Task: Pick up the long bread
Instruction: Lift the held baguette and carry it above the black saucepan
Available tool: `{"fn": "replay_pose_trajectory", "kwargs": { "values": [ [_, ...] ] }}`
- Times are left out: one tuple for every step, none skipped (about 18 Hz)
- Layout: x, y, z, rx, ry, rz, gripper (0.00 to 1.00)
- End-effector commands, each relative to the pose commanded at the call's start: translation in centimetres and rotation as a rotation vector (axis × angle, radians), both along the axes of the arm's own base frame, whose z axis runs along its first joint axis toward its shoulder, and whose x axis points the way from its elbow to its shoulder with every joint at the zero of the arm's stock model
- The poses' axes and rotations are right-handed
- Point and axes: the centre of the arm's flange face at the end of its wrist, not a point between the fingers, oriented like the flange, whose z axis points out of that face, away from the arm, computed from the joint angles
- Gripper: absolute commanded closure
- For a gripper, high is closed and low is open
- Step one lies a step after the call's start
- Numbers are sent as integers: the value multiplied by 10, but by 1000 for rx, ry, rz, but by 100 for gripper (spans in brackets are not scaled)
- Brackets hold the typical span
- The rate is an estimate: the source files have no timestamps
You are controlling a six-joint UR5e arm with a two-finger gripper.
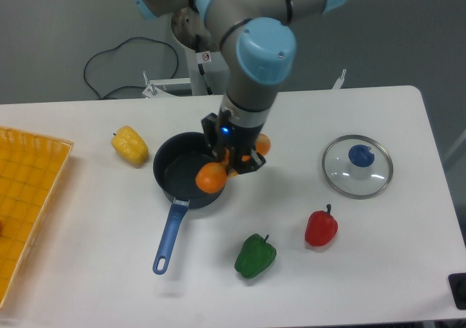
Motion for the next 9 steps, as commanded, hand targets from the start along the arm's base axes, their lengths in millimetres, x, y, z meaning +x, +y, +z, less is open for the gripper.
{"fn": "replay_pose_trajectory", "kwargs": {
  "values": [
    [1,1,-1,-2,0,-3,68],
    [1,2,-2,-4,0,-6,68],
    [3,3,-4,-8,0,-9,68],
    [4,5,-5,-11,-1,-14,68],
    [5,7,-6,-10,0,-17,68],
    [6,7,-7,-11,-1,-18,68],
    [5,7,-6,-9,1,-20,68],
    [6,8,-6,-8,2,-21,68],
    [6,8,-6,-8,2,-21,68]
  ]
}}
